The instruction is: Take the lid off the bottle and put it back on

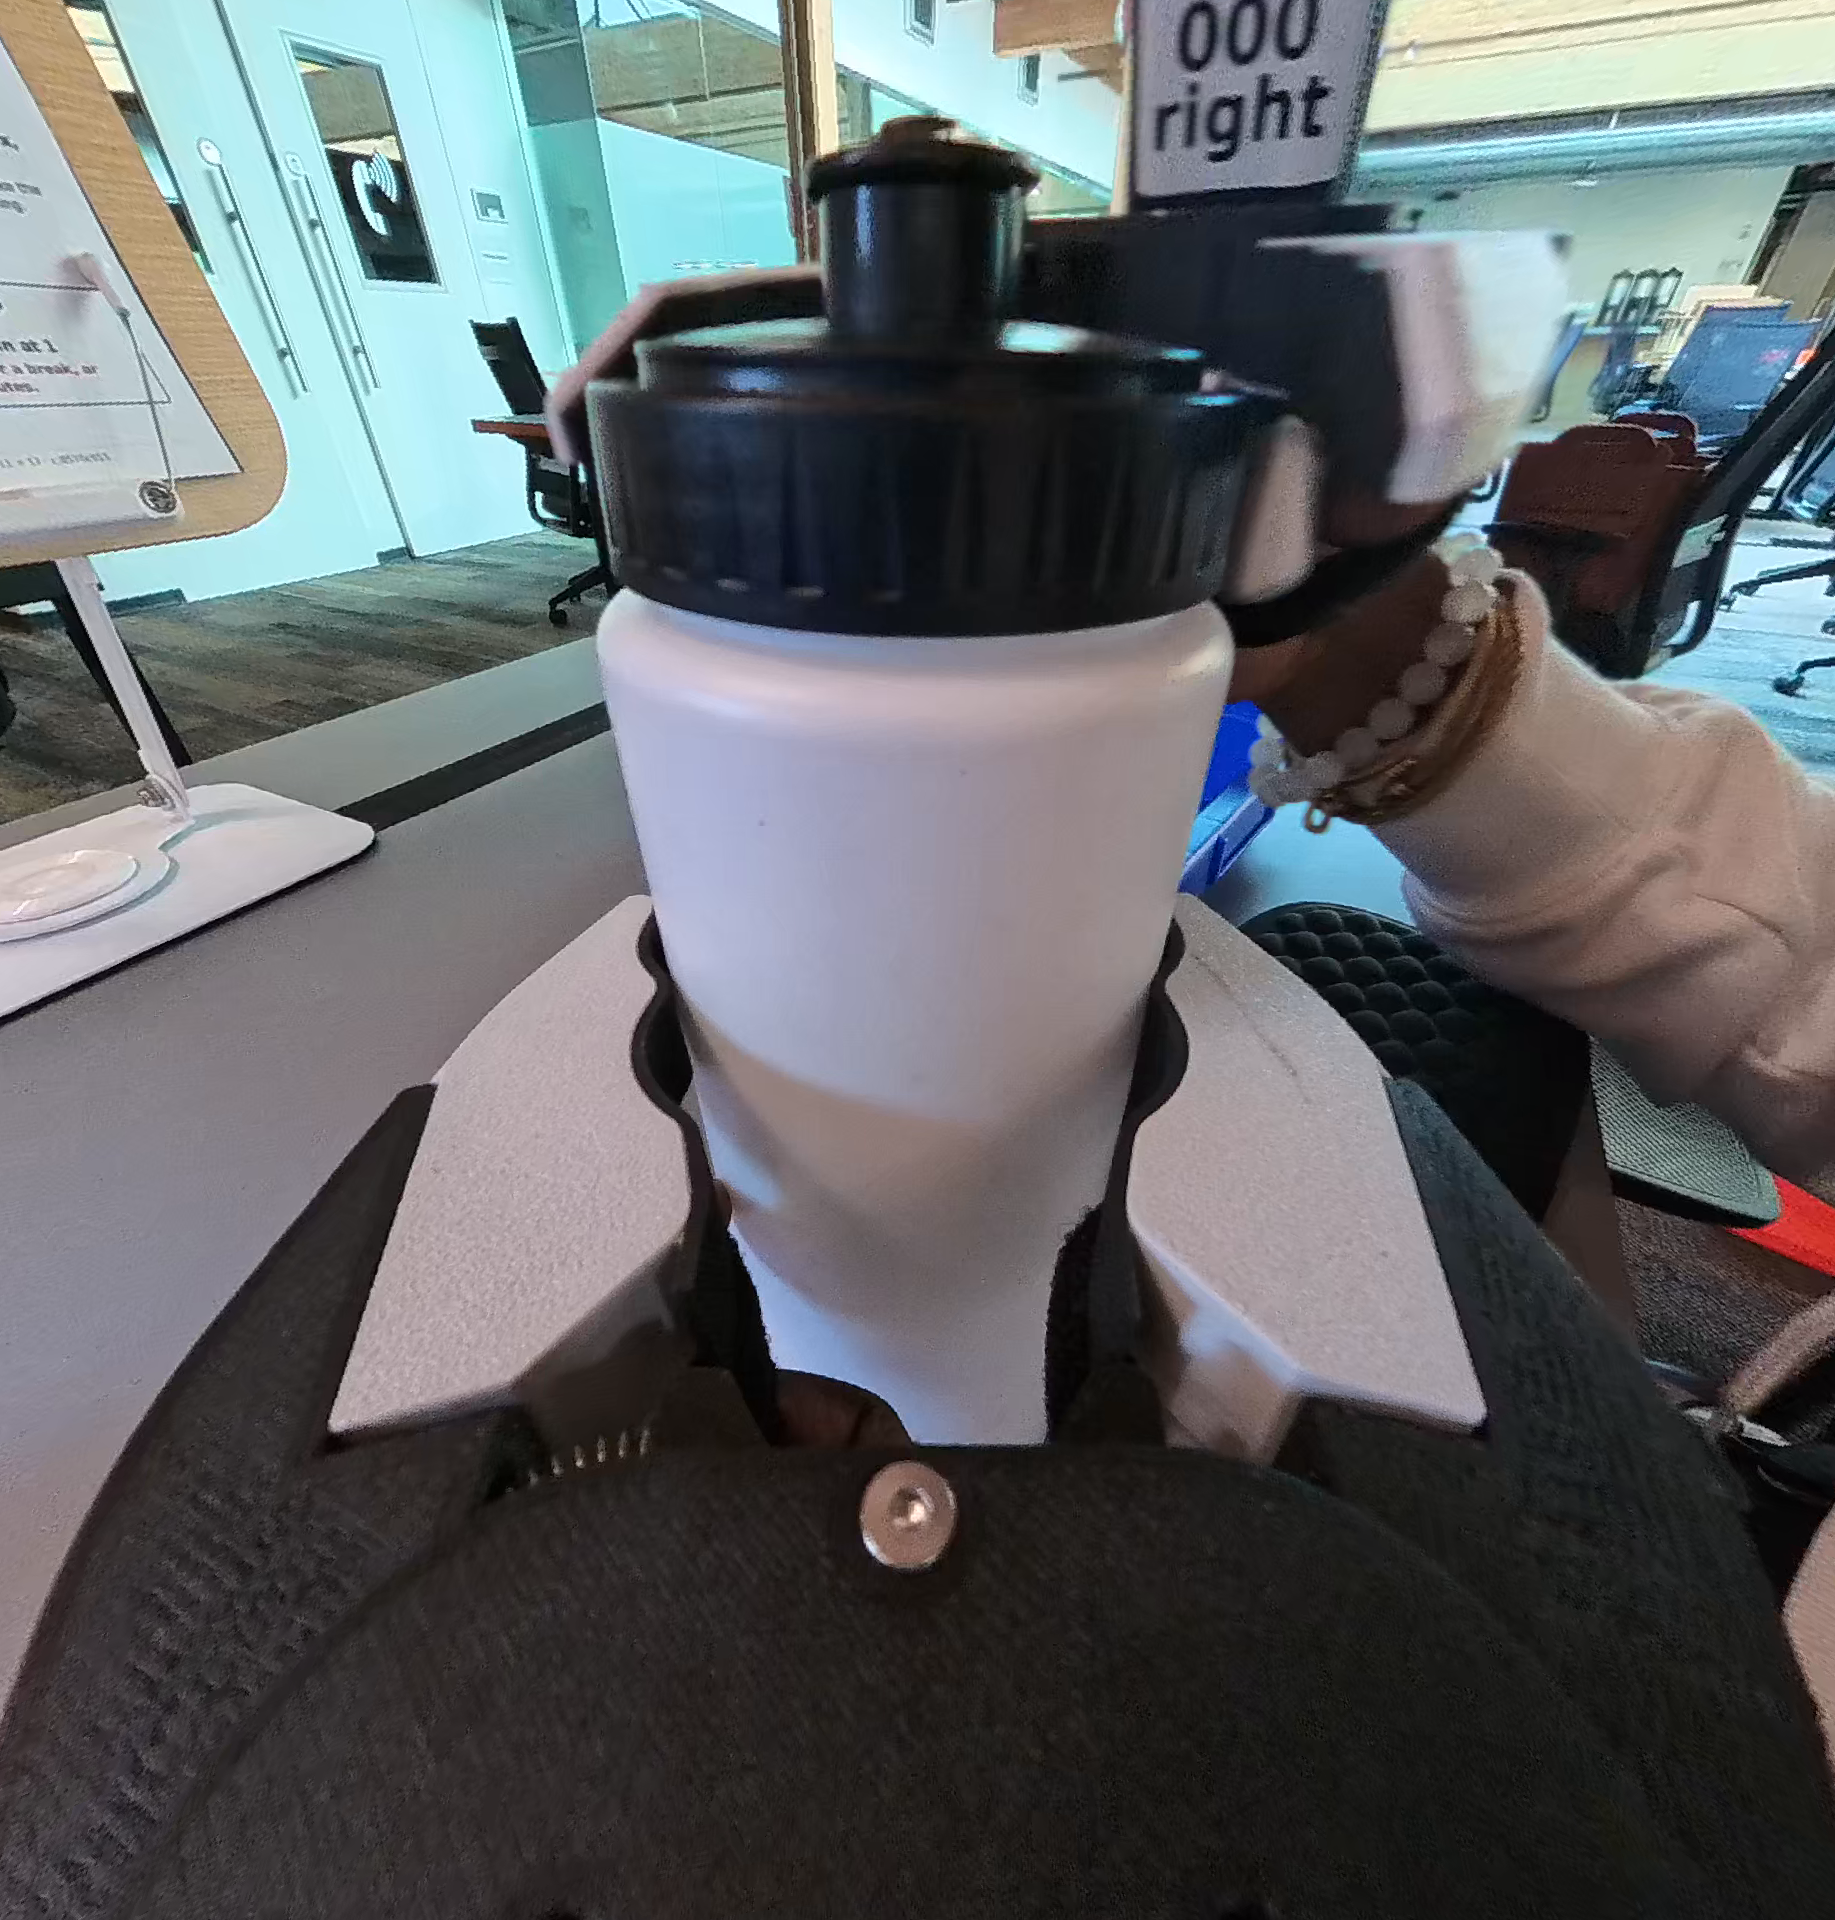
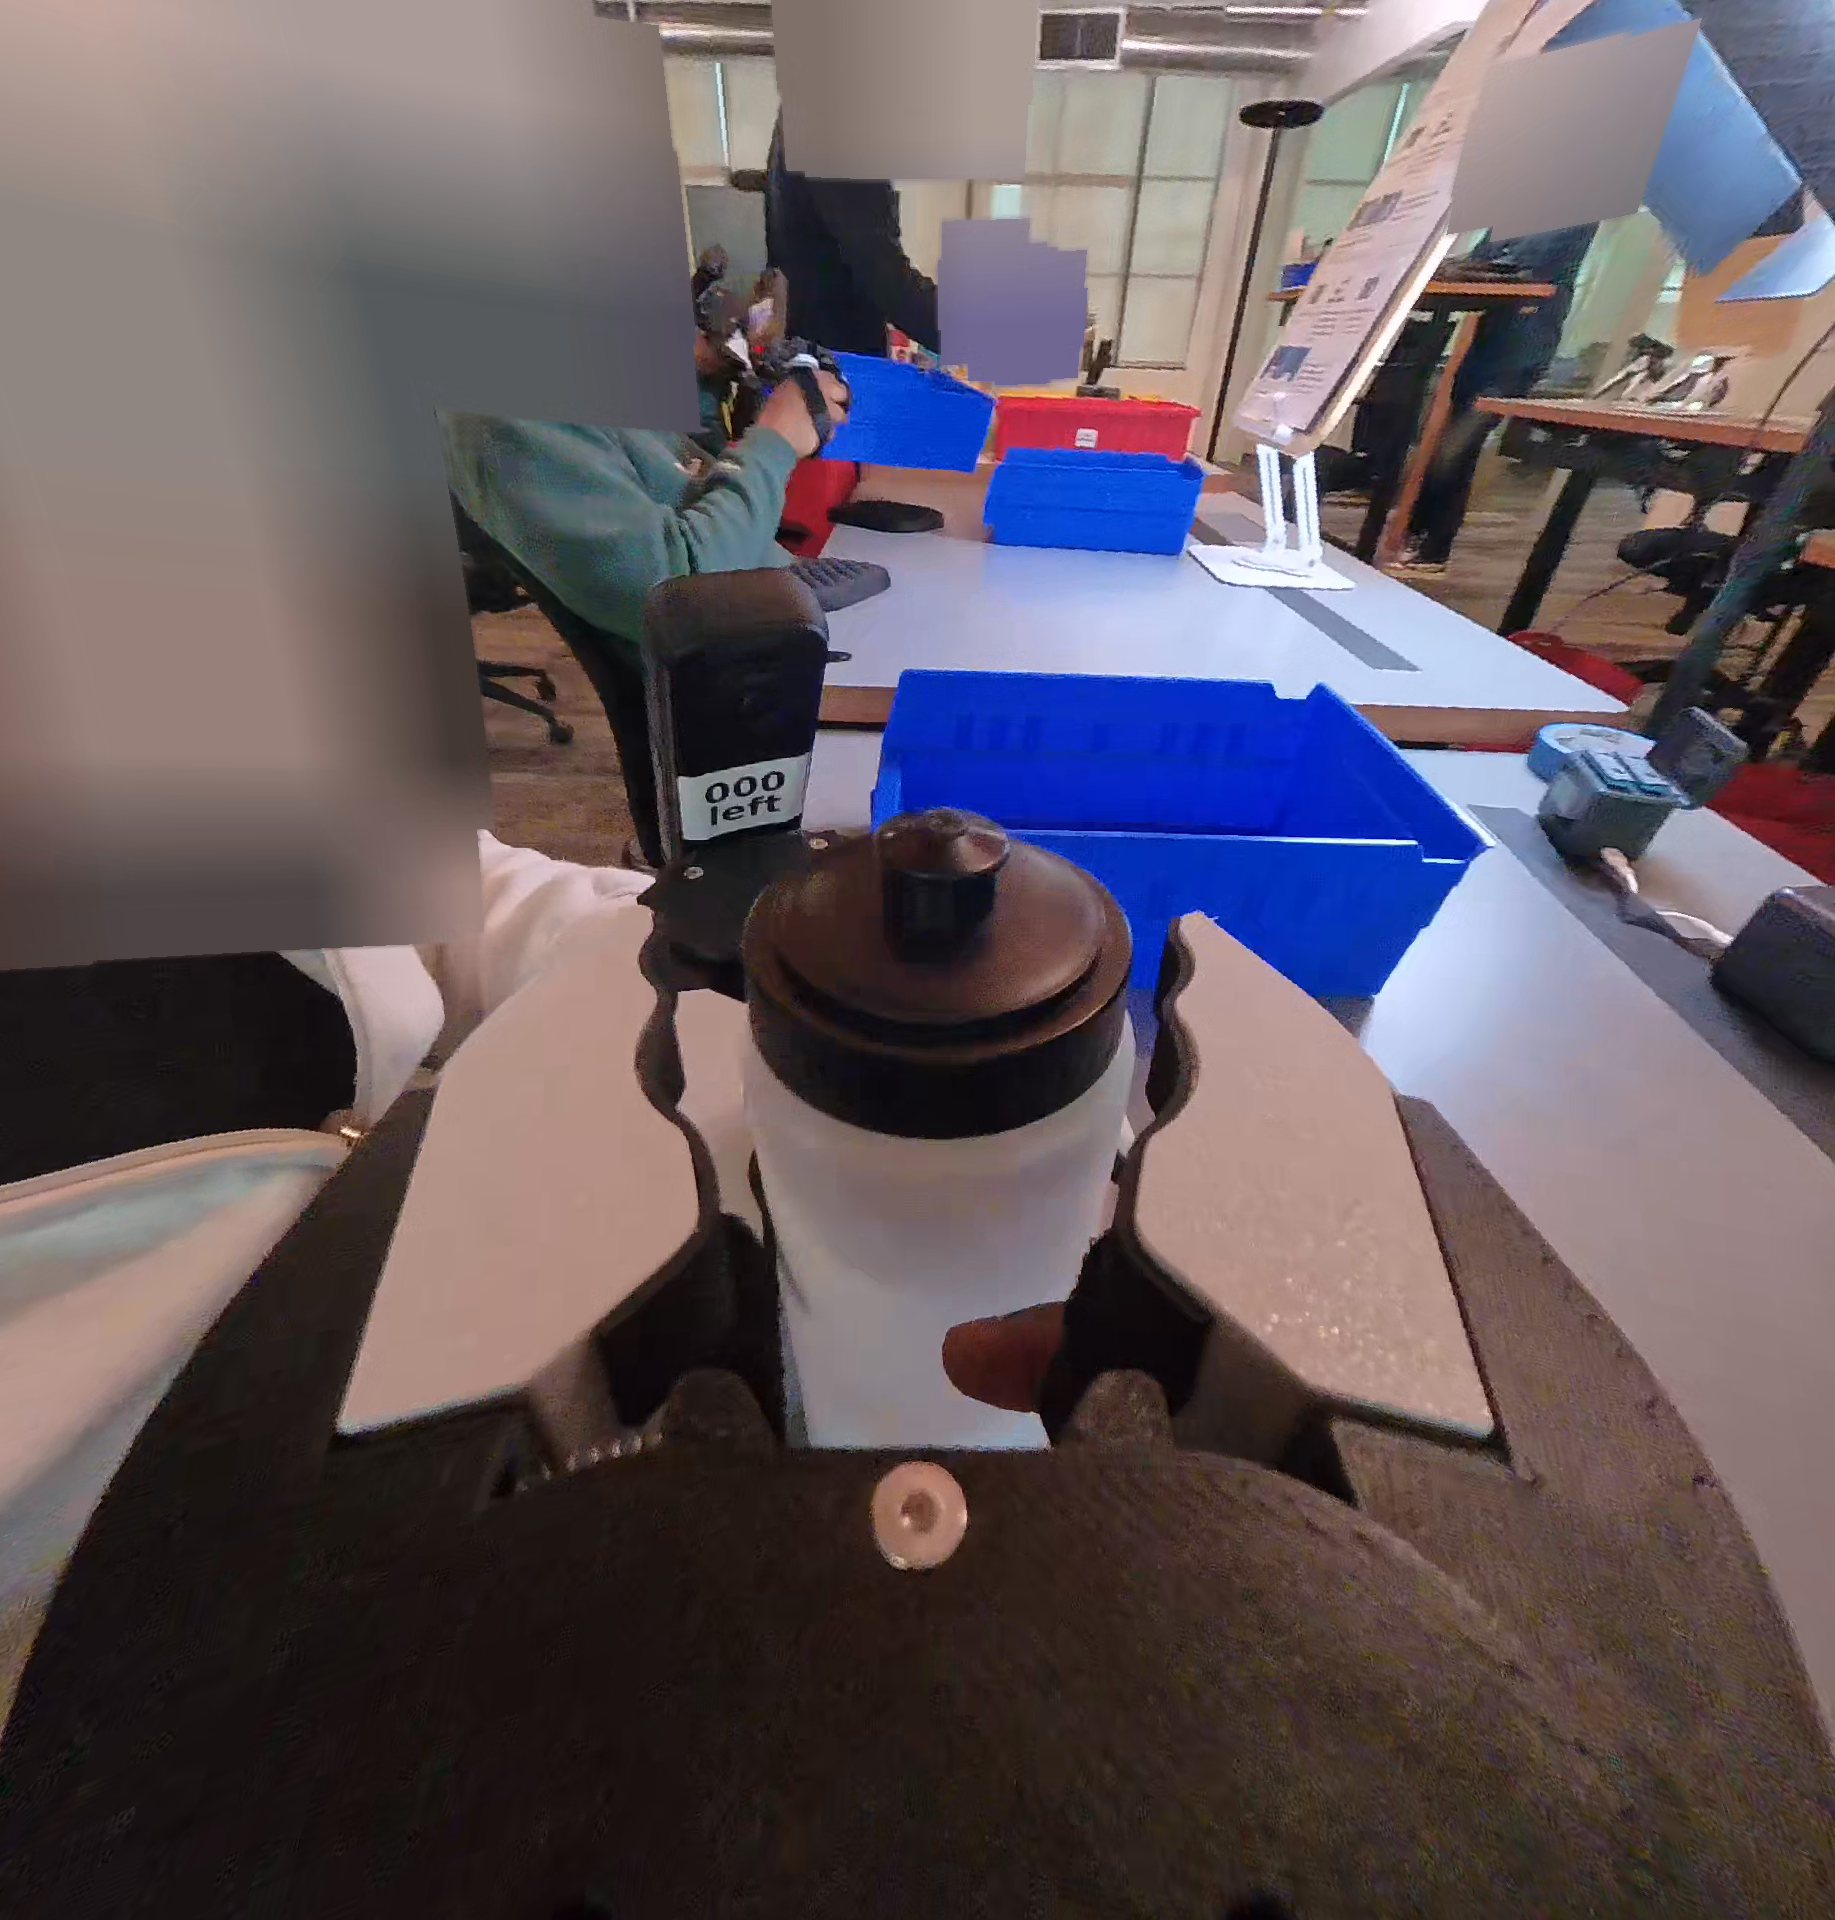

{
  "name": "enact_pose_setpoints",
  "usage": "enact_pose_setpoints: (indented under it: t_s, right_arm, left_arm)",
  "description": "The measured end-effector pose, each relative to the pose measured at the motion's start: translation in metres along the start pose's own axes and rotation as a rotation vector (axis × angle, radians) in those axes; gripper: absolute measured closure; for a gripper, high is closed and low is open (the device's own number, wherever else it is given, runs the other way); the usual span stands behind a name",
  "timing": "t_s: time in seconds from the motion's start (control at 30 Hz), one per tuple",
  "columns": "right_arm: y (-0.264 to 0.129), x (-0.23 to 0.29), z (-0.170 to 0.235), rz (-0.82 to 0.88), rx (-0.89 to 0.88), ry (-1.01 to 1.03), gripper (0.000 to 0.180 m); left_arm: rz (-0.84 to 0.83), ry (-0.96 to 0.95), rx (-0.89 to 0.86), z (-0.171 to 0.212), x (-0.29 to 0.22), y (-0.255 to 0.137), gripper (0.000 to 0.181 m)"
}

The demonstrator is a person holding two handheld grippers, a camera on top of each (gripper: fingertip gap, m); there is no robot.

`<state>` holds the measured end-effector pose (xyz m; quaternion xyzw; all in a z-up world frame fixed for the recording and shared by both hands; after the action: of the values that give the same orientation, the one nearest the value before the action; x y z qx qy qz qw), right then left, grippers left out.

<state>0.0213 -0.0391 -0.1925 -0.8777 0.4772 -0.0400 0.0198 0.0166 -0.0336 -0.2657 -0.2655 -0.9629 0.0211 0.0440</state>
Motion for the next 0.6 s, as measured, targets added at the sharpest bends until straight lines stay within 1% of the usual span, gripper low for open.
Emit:
enact_pose_setpoints:
  t_s: [0.07,0.1,0.17,0.23,0.37,0.43,0.5,0.53,0.6]
  right_arm:
    - [0.0051,-0.0036,-0.0013,-0.037,0.004,0.0,0.105]
    - [0.0061,-0.0041,-0.0012,-0.034,0.006,0.001,0.105]
    - [0.0062,-0.0049,-0.0007,0.034,0.005,0.002,0.105]
    - [0.006,-0.0047,-0.0003,0.162,0.0,0.01,0.105]
    - [0.0054,-0.0033,0.0003,0.499,-0.017,0.035,0.105]
    - [0.0057,-0.0015,0.0,0.6,-0.014,0.029,0.106]
    - [0.0061,-0.0015,0.0005,0.569,0.038,0.02,0.105]
    - [0.0064,-0.0016,0.0012,0.506,0.074,-0.008,0.105]
    - [0.0086,0.0027,0.0024,0.306,0.113,-0.04,0.092]
  left_arm:
    - [0.0,-0.002,-0.001,0.0,0.0005,-0.0004,0.095]
    - [-0.003,-0.004,0.0,0.0001,0.001,-0.0009,0.095]
    - [-0.016,-0.004,0.004,0.0003,0.0016,-0.0011,0.095]
    - [-0.031,-0.002,0.01,0.0003,0.0013,-0.0011,0.095]
    - [-0.052,0.006,0.018,0.0003,0.0002,-0.0009,0.095]
    - [-0.05,0.011,0.014,0.0002,-0.0006,-0.0014,0.095]
    - [-0.045,0.01,0.011,0.0001,-0.0005,-0.0015,0.095]
    - [-0.026,0.007,0.005,0.0,-0.0012,-0.0014,0.095]
    - [0.0,0.0,0.002,0.0,-0.0019,-0.0011,0.095]
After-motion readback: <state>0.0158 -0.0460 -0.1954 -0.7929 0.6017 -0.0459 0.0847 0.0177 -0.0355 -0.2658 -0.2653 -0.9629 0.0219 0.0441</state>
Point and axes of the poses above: each gripper's, where its closed fingertips meet, y out along the fingers, z out of its underside, x = y × z across the jaws, the point moved 2 cm from there along -y, back along the fingers, and after that the axes turned 4 degrees about y, right-handed, at the moved point
